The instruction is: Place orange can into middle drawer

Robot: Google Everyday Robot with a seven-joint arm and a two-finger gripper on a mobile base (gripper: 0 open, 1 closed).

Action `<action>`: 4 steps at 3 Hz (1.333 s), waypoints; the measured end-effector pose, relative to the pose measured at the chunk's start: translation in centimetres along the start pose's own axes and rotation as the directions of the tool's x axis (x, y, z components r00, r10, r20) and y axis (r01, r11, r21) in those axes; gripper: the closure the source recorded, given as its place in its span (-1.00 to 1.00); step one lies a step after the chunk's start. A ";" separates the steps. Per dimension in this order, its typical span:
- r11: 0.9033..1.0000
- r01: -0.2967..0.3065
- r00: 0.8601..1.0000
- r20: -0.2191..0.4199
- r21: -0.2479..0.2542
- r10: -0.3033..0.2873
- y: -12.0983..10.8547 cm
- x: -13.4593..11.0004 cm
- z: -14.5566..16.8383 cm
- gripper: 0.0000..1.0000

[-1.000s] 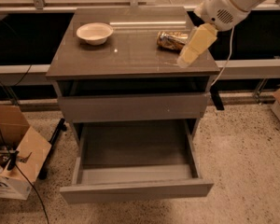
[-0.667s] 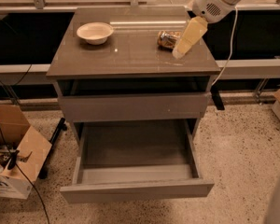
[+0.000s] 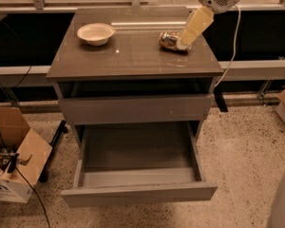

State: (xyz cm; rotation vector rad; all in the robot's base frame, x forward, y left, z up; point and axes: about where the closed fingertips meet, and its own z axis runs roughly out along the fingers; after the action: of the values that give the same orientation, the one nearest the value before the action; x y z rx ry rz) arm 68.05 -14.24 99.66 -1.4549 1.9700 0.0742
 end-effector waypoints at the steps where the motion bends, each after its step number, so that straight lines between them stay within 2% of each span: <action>1: 0.997 -0.050 0.999 0.023 0.050 0.049 -1.3 -0.5 1.5 -1.00; 2: 0.986 -0.132 0.989 0.083 0.105 0.123 -5.1 -1.4 5.5 -1.00; 3: 0.977 -0.182 0.980 0.106 0.115 0.170 -7.6 -1.1 8.4 -1.00; 4: 0.958 -0.263 0.962 0.103 0.117 0.252 -9.5 0.9 11.7 -1.00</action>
Offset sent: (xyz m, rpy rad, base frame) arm 0.1210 0.0135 -0.0067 0.1851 -0.1339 -0.2050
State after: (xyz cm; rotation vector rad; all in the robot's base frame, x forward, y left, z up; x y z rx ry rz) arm 81.77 -13.63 93.40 -1.0892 2.0428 0.1201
